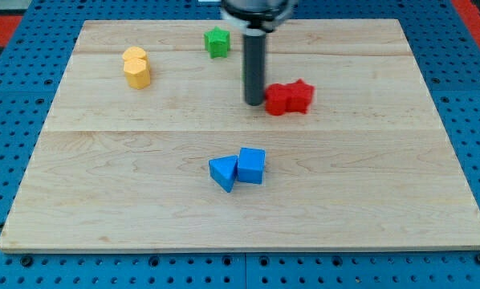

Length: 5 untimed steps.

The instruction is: Push the green circle into the green star

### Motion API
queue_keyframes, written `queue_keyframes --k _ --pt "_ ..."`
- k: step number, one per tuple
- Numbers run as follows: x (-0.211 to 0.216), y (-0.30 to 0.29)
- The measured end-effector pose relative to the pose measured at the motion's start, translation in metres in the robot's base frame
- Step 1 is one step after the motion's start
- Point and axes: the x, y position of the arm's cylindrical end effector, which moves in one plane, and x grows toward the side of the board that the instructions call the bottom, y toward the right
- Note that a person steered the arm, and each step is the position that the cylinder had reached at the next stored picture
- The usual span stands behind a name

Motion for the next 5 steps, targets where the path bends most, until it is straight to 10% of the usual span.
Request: queue_keyframes --k 5 --pt "-0.086 -0.037"
